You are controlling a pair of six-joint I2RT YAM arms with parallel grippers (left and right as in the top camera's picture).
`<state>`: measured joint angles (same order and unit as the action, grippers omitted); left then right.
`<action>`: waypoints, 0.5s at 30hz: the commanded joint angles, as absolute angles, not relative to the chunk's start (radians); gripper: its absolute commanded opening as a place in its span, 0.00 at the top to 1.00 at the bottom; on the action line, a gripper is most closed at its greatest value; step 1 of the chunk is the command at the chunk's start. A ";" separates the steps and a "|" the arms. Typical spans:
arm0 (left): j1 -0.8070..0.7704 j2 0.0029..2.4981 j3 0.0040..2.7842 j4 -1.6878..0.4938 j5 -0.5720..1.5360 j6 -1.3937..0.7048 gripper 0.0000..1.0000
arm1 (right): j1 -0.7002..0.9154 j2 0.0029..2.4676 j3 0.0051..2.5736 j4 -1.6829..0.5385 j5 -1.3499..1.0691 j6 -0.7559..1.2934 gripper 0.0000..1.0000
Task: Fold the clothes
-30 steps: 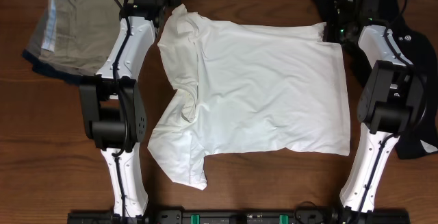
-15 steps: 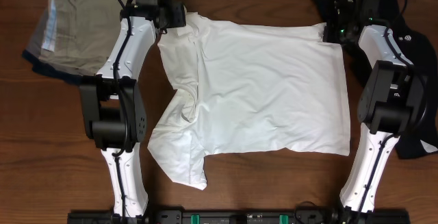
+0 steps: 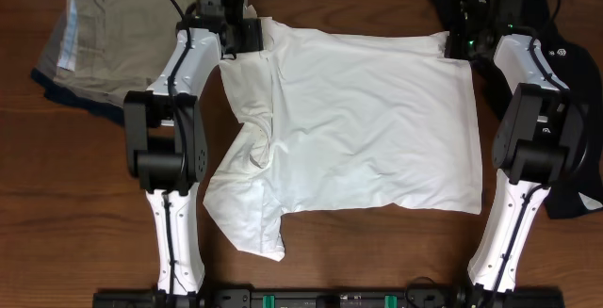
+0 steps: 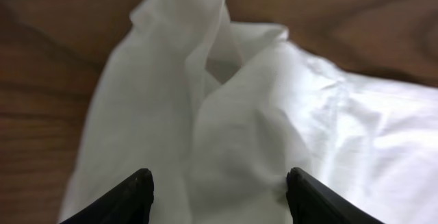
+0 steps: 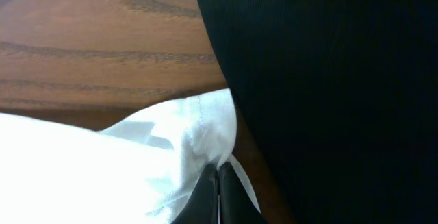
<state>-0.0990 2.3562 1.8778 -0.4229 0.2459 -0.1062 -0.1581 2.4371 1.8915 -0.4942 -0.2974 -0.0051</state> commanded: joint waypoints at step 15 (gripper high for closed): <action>-0.096 2.397 1.909 -0.296 0.263 -0.136 0.94 | -0.163 2.439 1.885 -0.516 -0.284 -0.016 0.98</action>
